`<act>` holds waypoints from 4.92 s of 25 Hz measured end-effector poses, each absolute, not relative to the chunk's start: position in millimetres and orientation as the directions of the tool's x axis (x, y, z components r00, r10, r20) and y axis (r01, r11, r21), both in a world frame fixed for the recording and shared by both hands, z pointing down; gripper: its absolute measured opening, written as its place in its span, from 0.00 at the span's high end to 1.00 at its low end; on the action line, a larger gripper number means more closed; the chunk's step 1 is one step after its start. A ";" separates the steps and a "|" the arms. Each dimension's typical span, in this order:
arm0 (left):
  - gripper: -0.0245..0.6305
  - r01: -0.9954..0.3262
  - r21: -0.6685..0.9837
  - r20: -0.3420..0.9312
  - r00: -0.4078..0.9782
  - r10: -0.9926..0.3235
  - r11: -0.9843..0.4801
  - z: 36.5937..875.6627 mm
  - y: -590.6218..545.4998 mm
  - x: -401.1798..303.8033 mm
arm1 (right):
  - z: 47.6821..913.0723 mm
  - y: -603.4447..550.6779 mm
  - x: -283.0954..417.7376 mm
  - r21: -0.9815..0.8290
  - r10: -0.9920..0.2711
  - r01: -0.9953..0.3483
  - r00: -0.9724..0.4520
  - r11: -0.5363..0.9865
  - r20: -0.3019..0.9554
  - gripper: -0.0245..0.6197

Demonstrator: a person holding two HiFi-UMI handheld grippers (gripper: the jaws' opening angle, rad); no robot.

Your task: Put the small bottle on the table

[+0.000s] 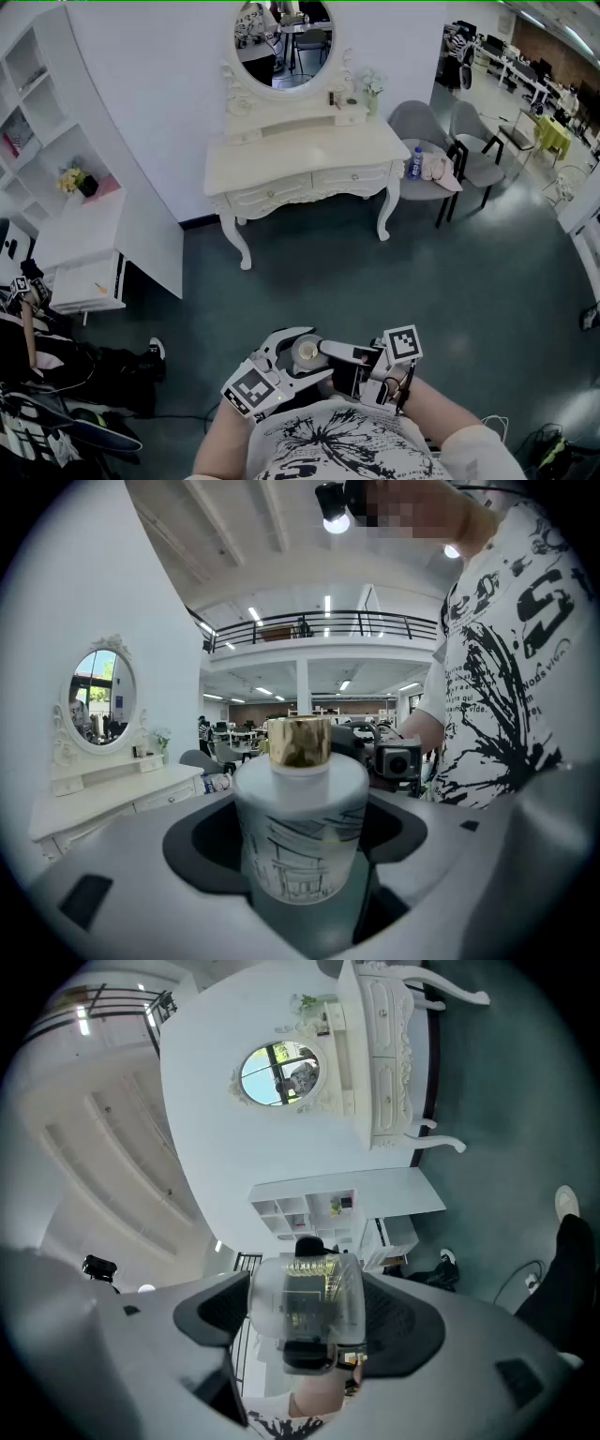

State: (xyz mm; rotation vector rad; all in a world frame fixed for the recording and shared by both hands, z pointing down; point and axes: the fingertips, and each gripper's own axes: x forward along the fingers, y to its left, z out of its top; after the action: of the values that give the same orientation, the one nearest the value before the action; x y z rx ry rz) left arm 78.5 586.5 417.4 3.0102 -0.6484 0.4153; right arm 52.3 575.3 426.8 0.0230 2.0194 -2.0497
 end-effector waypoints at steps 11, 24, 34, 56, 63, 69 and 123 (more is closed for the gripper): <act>0.43 -0.410 -0.010 0.270 0.877 -0.397 -0.912 420.2 586.1 80.4 | 431.1 575.4 54.3 -0.980 -0.179 0.198 -0.965 -0.019 -0.191 0.39; 0.43 -0.390 0.010 0.291 0.882 -0.370 -0.921 430.2 549.7 81.4 | 439.8 539.1 55.1 -0.982 -0.194 0.185 -0.965 -0.035 -0.175 0.39; 0.43 -0.332 0.011 0.271 0.909 -0.317 -0.943 432.3 432.2 51.1 | 442.1 419.5 26.1 -0.988 -0.254 0.155 -0.956 -0.001 -0.150 0.39; 0.43 -0.349 -0.012 0.289 0.896 -0.338 -0.937 434.1 191.3 -21.9 | 441.6 178.9 -47.8 -0.983 -0.247 0.181 -0.953 0.007 -0.177 0.39; 0.43 -0.432 -0.013 0.296 0.860 -0.416 -0.902 438.5 102.4 1.4 | 446.8 92.3 -25.3 -0.983 -0.161 0.183 -0.970 -0.006 -0.180 0.39; 0.43 -0.511 -0.020 0.297 0.817 -0.493 -0.859 432.4 16.4 33.3 | 440.5 8.4 6.0 -0.983 -0.077 0.184 -0.980 -0.015 -0.183 0.39; 0.43 -0.609 0.132 0.417 0.750 -0.514 -0.782 603.5 -324.9 -14.5 | 604.5 -333.0 -38.5 -0.991 -0.103 0.060 -0.994 -0.116 -0.048 0.39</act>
State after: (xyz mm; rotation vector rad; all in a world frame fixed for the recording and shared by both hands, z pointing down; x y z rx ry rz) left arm -14.5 -324.9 603.5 2.6904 -0.8801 0.5290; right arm -38.5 -333.0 604.5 -0.0489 2.0124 -2.2681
